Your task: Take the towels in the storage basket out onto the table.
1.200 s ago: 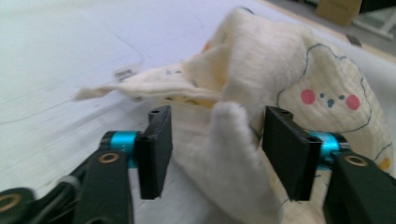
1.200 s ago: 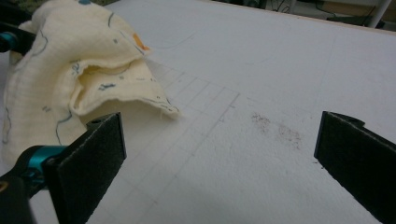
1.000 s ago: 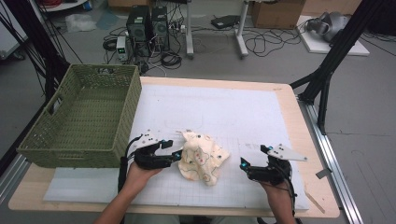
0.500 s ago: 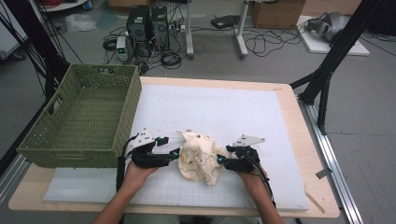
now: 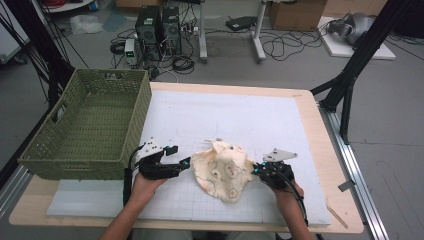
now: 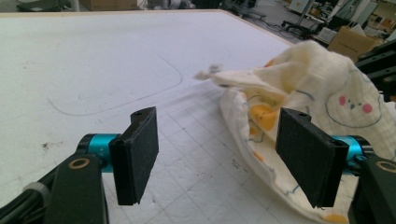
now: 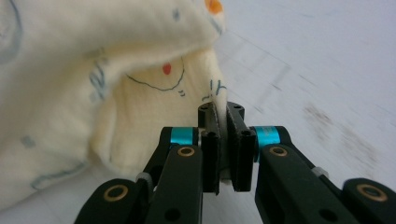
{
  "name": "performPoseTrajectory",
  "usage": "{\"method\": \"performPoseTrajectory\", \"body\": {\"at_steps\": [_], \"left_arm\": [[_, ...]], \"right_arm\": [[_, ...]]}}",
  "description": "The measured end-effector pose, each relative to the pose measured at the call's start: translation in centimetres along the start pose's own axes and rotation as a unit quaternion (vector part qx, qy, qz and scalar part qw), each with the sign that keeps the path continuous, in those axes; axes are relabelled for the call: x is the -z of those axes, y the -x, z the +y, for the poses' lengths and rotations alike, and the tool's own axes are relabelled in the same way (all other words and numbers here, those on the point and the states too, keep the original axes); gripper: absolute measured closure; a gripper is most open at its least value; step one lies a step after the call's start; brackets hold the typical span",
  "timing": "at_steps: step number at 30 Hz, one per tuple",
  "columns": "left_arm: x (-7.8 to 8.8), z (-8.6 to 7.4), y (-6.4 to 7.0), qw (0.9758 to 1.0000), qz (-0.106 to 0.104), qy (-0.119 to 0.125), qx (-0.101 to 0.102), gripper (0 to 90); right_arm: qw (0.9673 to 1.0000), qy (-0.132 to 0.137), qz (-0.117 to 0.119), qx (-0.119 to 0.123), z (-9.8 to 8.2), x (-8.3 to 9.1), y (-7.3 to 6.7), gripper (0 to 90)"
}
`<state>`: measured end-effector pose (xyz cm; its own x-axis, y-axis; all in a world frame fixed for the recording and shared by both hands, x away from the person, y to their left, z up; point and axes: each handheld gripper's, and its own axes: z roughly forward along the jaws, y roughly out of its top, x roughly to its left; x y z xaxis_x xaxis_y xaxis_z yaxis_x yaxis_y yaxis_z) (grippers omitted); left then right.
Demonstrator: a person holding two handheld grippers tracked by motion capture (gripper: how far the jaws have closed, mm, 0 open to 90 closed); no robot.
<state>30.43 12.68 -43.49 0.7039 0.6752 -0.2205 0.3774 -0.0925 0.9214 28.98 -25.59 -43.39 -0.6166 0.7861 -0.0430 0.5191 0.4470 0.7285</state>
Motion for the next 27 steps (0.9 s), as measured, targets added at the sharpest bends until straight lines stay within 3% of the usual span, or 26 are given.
{"method": "performPoseTrajectory", "body": {"at_steps": [6, 9, 12, 16, 18, 21, 23, 26, 27], "left_arm": [[-0.2, -0.1, 0.0, 1.0000, -0.001, -0.001, 0.003, 30.9], [-0.3, -0.1, 0.0, 1.0000, -0.002, -0.001, 0.005, 31.8], [-0.7, -0.1, 0.1, 0.9999, -0.008, 0.001, 0.014, 34.1], [-2.0, 0.4, 0.5, 0.9998, -0.016, -0.008, 0.011, 34.7], [-2.9, 0.7, 0.6, 0.9998, -0.017, 0.000, 0.014, 34.6], [-4.8, 1.3, 0.9, 0.9993, -0.022, -0.026, 0.013, 34.4], [-6.2, 1.5, 1.4, 0.9986, -0.024, -0.047, -0.004, 34.6], [-8.3, 1.5, 1.9, 0.9957, -0.016, -0.085, -0.031, 38.5], [-8.7, 1.4, 2.0, 0.9945, -0.015, -0.094, -0.043, 45.2]], "right_arm": [[0.9994, -0.003, -0.029, -0.016, -1.4, 2.1, 1.3, 85.5], [0.9981, -0.022, -0.058, 0.004, -1.6, 2.6, 1.2, 85.5], [0.9972, -0.039, -0.064, 0.005, -2.0, 2.7, 1.3, 82.2], [0.9980, -0.002, -0.061, -0.015, -1.9, 3.5, 1.6, 68.0], [0.9973, 0.029, -0.062, -0.027, -1.7, 4.0, 1.7, 61.3], [0.9951, 0.066, -0.059, -0.043, -1.5, 4.6, 1.8, 54.5], [0.9941, 0.080, -0.054, -0.050, -1.5, 4.7, 1.9, 54.4], [0.9951, 0.072, -0.045, -0.050, -1.6, 4.1, 1.9, 54.5], [0.9956, 0.069, -0.044, -0.045, -1.7, 3.7, 2.0, 55.1]]}}
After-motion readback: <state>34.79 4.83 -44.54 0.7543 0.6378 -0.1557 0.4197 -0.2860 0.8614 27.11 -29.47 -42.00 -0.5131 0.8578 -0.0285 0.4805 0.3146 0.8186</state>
